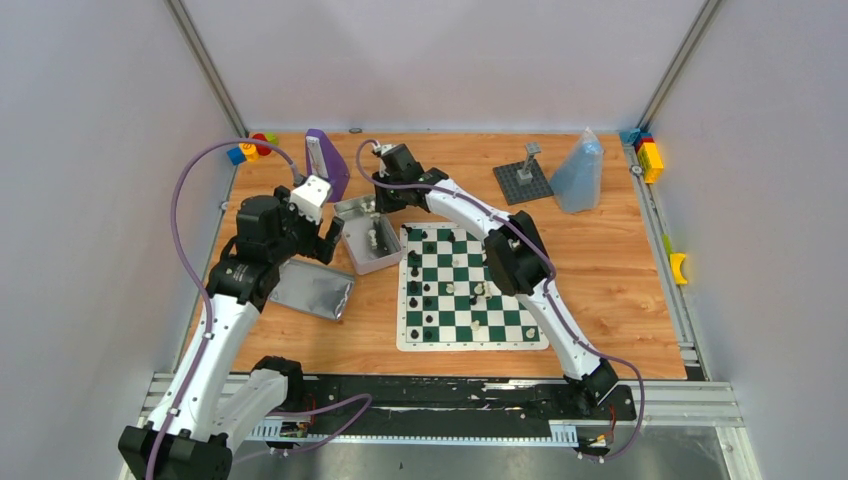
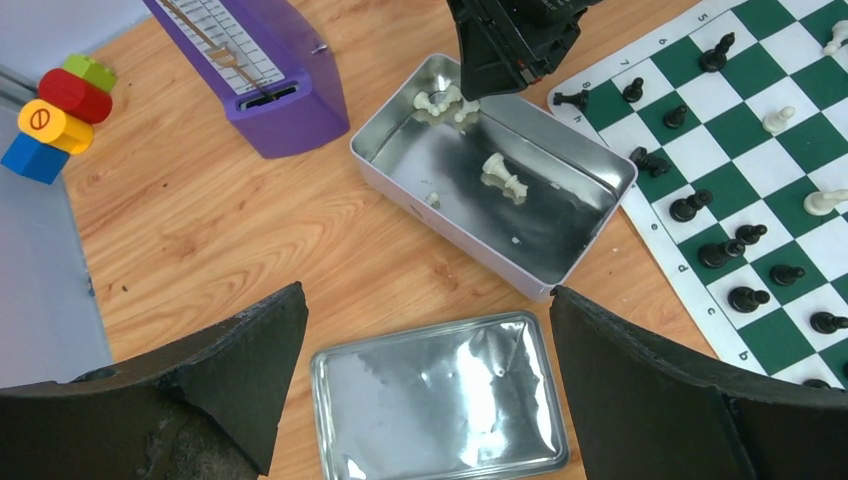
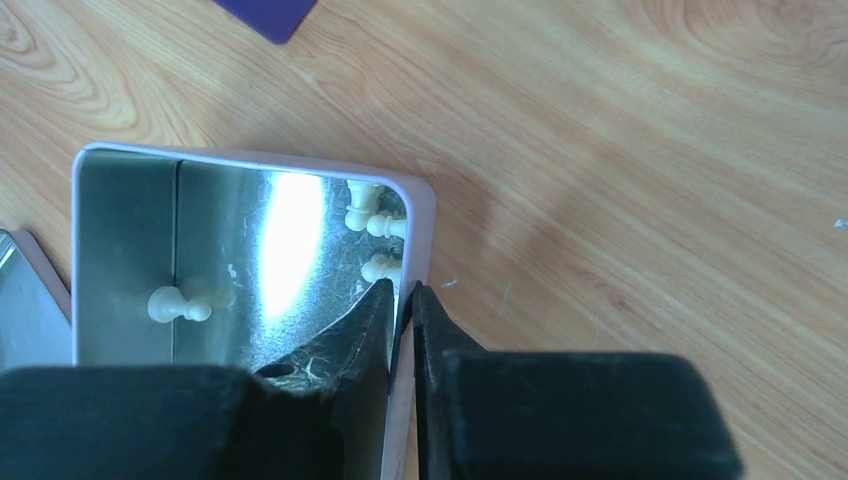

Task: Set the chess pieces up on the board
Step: Pick up the storage box at the center of the board, then place the storage box at the center of the board.

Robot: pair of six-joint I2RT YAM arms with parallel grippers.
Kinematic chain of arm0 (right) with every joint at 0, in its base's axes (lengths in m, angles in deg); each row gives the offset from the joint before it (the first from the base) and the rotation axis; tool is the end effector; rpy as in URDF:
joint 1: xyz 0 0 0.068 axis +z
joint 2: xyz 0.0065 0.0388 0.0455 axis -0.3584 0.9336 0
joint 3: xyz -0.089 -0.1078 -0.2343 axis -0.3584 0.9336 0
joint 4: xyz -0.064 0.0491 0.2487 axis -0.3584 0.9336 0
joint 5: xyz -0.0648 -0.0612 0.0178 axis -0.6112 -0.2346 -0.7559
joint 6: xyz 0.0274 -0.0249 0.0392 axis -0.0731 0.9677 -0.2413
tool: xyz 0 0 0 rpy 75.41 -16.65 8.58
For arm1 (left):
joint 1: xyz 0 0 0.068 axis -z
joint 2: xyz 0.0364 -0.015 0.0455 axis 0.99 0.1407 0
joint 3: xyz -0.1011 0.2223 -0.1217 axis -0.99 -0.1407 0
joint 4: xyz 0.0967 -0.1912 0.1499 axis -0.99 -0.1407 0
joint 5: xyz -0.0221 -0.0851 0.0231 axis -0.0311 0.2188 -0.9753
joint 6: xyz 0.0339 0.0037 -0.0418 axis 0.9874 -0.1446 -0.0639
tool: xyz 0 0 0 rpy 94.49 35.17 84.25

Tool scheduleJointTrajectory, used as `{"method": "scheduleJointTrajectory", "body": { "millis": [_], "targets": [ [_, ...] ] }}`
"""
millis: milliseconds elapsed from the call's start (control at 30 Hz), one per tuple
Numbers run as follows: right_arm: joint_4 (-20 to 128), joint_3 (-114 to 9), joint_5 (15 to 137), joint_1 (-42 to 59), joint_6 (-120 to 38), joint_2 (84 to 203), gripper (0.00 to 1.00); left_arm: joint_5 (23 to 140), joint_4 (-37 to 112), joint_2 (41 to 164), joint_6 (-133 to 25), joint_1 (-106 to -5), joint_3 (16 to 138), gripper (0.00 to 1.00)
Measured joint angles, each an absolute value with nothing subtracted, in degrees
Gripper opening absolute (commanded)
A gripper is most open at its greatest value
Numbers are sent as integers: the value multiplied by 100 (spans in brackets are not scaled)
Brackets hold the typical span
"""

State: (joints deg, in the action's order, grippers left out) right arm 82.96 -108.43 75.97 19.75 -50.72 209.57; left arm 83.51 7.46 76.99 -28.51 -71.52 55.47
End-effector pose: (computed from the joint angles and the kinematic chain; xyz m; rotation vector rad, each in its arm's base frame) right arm 0.4294 0.3762 0.1733 -0.5735 2.3730 0.6282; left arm 0.1854 -0.0404 0.3301 0.5393 1.9610 -0.1442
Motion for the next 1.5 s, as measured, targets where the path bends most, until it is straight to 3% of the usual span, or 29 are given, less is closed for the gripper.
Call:
{"method": "scheduleJointTrajectory", "body": {
  "millis": [400,867,1200,1500],
  "targets": [
    [8407,-10988,7573,2041,-5114,20957,0,8362,739,7697,-2851,-7152,5536,99],
    [8521,-10975,7431,2185,-5057,20739,0,8360,423,7555,-2840,-7152,5755,100],
    [8554,-10402,7344,2102,-4930,19257,0,8508,156,7522,-2796,-7152,6463,100],
    [8257,-8074,7348,1068,-4648,17252,0,8926,14,7561,-2665,-7154,6550,100]
  ]
}}
